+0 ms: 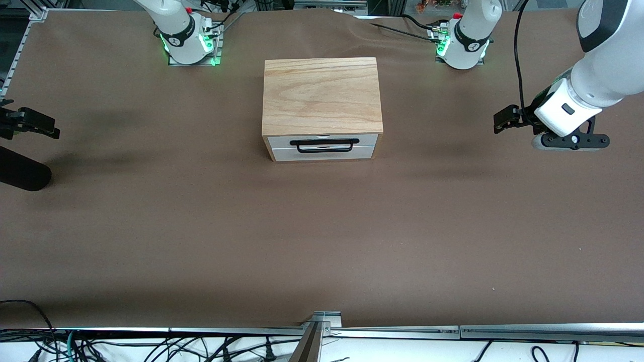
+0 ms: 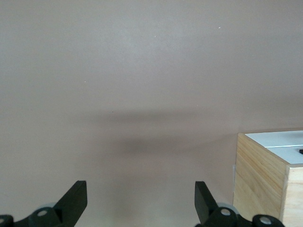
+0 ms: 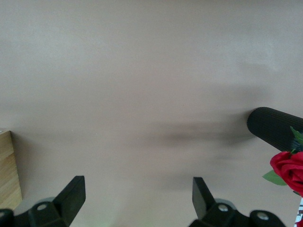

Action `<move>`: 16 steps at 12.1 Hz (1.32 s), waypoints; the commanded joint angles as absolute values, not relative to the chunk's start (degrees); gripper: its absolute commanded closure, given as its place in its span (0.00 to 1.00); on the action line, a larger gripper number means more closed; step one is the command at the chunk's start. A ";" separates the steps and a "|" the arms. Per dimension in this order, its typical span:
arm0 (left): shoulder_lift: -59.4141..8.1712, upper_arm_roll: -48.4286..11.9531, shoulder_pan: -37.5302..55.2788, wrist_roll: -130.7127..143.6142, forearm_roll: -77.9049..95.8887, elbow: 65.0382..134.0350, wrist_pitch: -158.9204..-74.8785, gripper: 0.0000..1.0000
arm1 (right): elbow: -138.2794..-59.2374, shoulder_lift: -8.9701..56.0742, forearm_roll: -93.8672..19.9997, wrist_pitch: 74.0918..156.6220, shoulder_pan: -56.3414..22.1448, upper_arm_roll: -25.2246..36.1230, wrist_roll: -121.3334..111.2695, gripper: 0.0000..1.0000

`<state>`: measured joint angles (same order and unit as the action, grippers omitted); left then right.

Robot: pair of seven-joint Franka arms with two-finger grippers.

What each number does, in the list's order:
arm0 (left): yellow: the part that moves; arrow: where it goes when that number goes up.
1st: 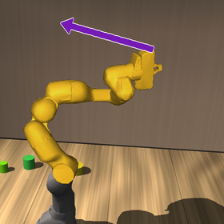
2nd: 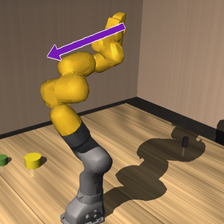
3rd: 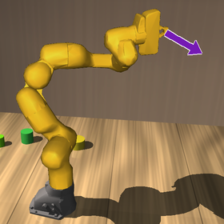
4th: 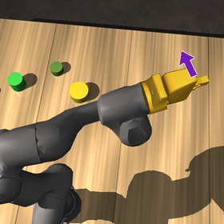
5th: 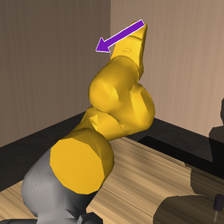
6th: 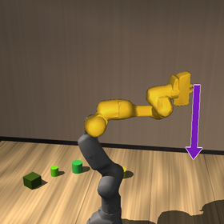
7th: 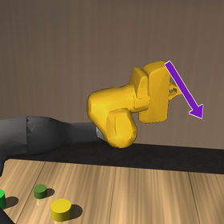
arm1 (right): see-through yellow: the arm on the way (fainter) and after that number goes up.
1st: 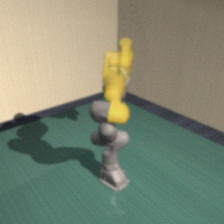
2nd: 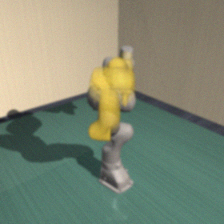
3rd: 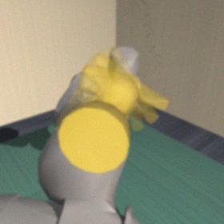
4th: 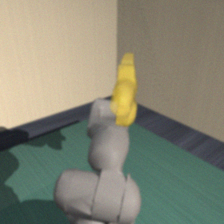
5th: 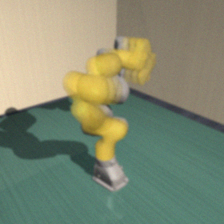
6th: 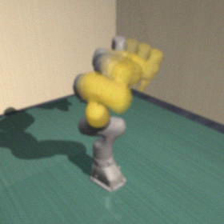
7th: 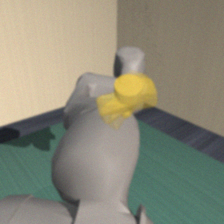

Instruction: Pull top drawer with both arms simultaneously

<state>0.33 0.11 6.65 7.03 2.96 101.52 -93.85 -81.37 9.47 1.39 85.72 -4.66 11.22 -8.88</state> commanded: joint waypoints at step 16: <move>-2.29 0.26 6.42 6.59 1.85 97.65 -90.00 0.00 | -80.95 9.23 2.11 85.52 -4.13 11.07 -8.96 0.00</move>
<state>-1.39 0.24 6.58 7.04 2.96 99.54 -91.54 -81.37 9.46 1.41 85.77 -4.37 11.37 -8.88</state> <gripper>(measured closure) 0.000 0.000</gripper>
